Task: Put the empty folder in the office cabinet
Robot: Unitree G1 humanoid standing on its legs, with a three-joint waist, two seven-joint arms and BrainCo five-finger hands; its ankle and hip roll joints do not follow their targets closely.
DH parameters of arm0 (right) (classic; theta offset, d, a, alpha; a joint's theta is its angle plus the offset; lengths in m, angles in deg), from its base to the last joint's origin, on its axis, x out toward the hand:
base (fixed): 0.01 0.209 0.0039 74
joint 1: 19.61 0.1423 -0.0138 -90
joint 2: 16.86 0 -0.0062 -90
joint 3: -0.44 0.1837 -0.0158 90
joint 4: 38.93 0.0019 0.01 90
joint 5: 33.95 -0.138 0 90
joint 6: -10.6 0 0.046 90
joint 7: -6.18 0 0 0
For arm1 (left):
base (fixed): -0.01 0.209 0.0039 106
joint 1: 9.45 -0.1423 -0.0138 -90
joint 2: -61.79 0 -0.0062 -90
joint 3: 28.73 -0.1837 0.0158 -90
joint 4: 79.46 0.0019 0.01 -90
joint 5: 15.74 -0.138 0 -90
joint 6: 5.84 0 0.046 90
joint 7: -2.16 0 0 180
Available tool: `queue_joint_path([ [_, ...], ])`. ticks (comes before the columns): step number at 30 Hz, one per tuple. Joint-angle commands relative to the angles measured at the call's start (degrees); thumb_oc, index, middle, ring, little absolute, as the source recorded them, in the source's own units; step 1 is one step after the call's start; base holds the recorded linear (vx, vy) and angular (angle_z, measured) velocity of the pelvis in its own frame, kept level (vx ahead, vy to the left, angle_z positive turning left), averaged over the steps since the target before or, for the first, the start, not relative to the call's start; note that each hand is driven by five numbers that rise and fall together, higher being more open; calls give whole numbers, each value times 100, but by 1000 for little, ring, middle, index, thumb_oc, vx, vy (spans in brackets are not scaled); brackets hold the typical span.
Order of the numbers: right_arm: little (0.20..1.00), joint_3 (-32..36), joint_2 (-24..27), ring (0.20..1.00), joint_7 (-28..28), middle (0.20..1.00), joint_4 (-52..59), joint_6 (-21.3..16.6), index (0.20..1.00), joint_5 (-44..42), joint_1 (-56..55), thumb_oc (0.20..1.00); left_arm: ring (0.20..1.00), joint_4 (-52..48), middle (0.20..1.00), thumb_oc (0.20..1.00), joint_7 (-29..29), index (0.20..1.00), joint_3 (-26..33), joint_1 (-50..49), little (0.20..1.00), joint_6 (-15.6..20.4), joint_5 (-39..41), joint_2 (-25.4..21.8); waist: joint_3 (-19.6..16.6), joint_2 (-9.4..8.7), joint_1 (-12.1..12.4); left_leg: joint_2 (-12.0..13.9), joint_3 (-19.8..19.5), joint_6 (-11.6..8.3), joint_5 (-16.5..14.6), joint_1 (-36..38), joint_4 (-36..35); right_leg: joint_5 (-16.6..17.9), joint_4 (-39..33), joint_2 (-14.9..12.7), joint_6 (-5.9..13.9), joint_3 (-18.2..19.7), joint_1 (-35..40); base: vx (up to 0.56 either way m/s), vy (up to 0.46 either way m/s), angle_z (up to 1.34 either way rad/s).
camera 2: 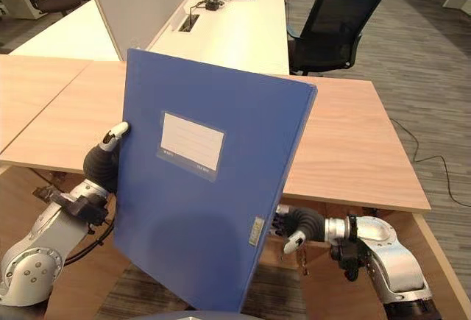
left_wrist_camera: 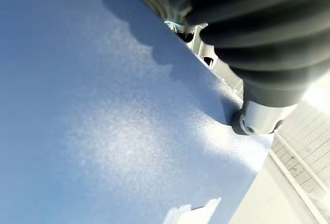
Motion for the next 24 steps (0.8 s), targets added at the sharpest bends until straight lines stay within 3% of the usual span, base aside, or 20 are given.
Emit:
queue_joint_path([
  [1, 1000, 455, -383, 1000, 183, 1000, 220, -119, 1000, -538, 68, 1000, 200, 41, 200, 200, 252, 200, 272, -52, 200, 342, 468, 88, -428, -77, -48, -153, -267, 217, -645, 237, 9, -267, -1, 134, 59, 190, -192, 0, 0, 0],
  [9, 1000, 1225, -1436, 1000, 118, 1000, 105, 55, 1000, -616, 235, 1000, 200, 89, 200, 200, 739, 200, 471, -372, 200, 49, -114, 344, -500, -90, -83, -133, -275, 209, -681, 216, 9, -270, -1, 163, 39, 259, -243, -3, -1, -1],
  [16, 1000, 1377, -1815, 1000, -77, 1000, 70, 124, 1000, -865, 397, 1000, 200, 115, 200, 200, 757, 200, 581, -480, 200, -7, -475, 425, -505, -107, -79, -107, -261, 173, -653, 161, 9, -253, -1, 186, 16, 271, -296, -4, -4, 0],
  [24, 1000, 1412, -1881, 1000, -335, 1000, 271, 263, 1000, -1251, 395, 1000, 200, -3, 200, 200, 609, 200, 753, -650, 200, -2, -651, 350, -519, -141, -88, -54, -247, 128, -636, 74, 9, -208, -1, 221, -12, 265, -418, -21, -24, 0],
])
